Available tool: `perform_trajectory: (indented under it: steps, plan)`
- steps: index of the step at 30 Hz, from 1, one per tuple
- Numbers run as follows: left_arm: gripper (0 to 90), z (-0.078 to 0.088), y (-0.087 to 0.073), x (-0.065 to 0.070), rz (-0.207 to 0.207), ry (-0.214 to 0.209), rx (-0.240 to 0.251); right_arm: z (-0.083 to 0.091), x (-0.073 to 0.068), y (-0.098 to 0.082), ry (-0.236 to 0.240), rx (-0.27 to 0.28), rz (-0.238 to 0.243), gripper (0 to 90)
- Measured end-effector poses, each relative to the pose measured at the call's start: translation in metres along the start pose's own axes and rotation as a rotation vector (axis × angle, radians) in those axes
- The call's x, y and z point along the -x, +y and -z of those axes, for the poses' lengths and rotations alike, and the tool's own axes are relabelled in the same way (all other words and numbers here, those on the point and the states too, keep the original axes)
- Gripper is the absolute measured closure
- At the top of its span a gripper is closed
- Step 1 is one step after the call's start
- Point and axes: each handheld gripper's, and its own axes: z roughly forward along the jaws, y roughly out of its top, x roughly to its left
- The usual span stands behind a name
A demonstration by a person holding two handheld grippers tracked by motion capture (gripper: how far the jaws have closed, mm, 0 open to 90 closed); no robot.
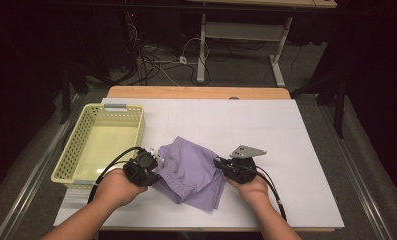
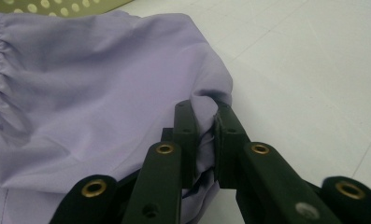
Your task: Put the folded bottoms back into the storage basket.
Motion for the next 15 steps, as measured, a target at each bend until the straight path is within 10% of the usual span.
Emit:
perform_trajectory:
  steps: [15]
  plan:
    - [82.5, 0.007, 0.016, 0.001, -0.020, -0.002, -0.065, -0.002, 0.002, -0.004, -0.009, -0.003, -0.013, 83.0]
